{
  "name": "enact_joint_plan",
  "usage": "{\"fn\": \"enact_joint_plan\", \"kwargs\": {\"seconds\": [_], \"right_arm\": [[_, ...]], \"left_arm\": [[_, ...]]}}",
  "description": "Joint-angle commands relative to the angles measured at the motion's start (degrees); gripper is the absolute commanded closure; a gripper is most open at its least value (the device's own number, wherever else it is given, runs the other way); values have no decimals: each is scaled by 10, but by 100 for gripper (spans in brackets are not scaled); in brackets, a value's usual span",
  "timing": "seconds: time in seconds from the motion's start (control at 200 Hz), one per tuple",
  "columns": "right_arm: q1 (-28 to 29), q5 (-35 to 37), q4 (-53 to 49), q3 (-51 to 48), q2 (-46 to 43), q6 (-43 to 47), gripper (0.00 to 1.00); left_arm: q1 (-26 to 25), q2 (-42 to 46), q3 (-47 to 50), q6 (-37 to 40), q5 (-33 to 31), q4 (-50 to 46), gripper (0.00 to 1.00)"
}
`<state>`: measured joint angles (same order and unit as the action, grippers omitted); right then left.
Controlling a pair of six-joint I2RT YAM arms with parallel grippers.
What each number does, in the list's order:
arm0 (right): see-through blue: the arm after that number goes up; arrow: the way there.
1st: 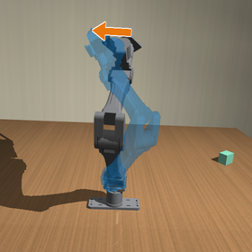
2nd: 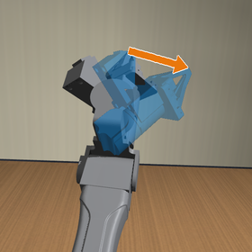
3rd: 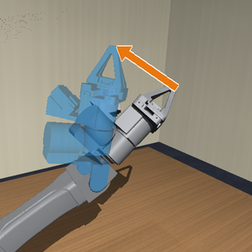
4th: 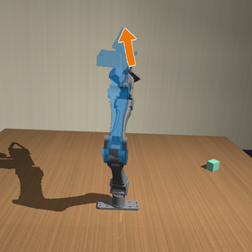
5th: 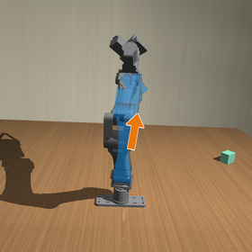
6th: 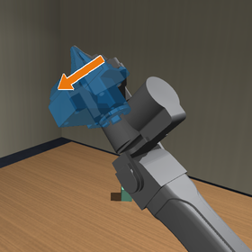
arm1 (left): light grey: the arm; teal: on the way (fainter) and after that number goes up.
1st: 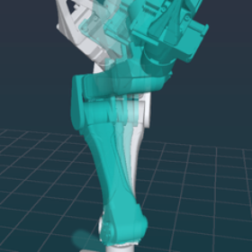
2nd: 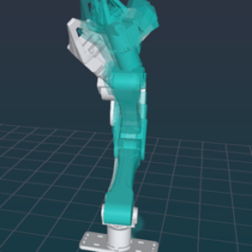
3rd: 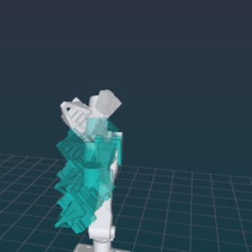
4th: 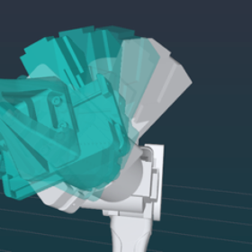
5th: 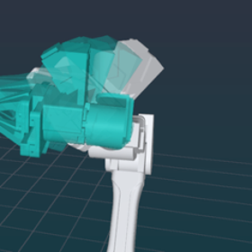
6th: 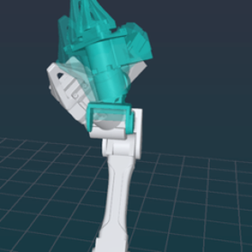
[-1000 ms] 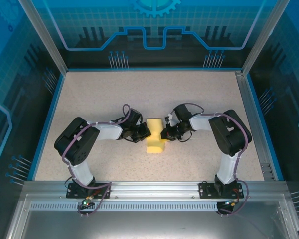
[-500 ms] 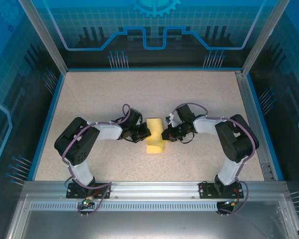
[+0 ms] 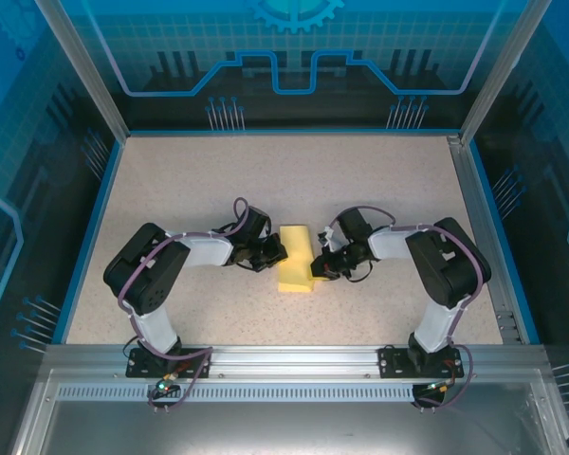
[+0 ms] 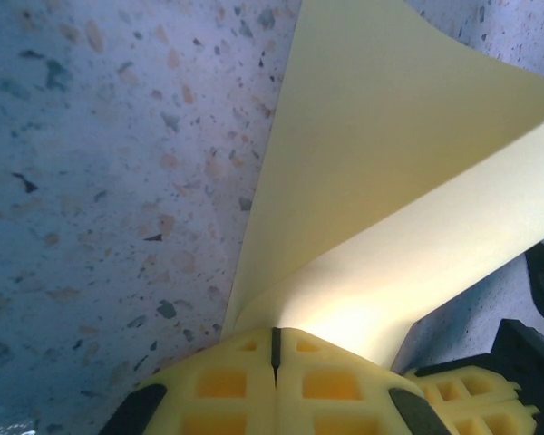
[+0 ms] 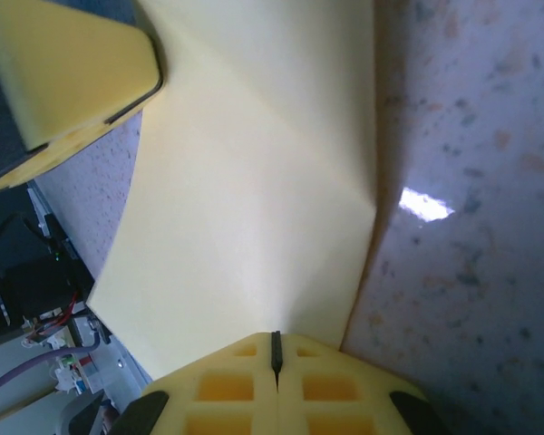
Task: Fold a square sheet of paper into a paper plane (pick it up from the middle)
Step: Fold the square sheet of paper in half at the center of the table.
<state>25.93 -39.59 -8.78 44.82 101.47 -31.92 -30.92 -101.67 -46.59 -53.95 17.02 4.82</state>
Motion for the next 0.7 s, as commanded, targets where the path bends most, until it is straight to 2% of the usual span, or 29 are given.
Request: {"fn": "enact_joint_plan", "kwargs": {"seconds": [0.0, 0.19, 0.295, 0.425, 0.695], "right_arm": [[12, -20, -7, -11, -36, -4, 100], [34, -15, 7, -24, -13, -13, 100], [34, 16, -3, -33, 5, -6, 100], [32, 8, 7, -42, 18, -8, 100], [34, -4, 3, -47, -48, -13, 100]], "left_arm": [[-4, -20, 0, 8, -11, -41, 100], [-4, -20, 0, 7, -9, -40, 100], [-3, -19, -3, 9, -9, -42, 100], [-3, -19, -3, 10, -8, -42, 100], [-3, -17, -3, 13, -11, -45, 100]]}}
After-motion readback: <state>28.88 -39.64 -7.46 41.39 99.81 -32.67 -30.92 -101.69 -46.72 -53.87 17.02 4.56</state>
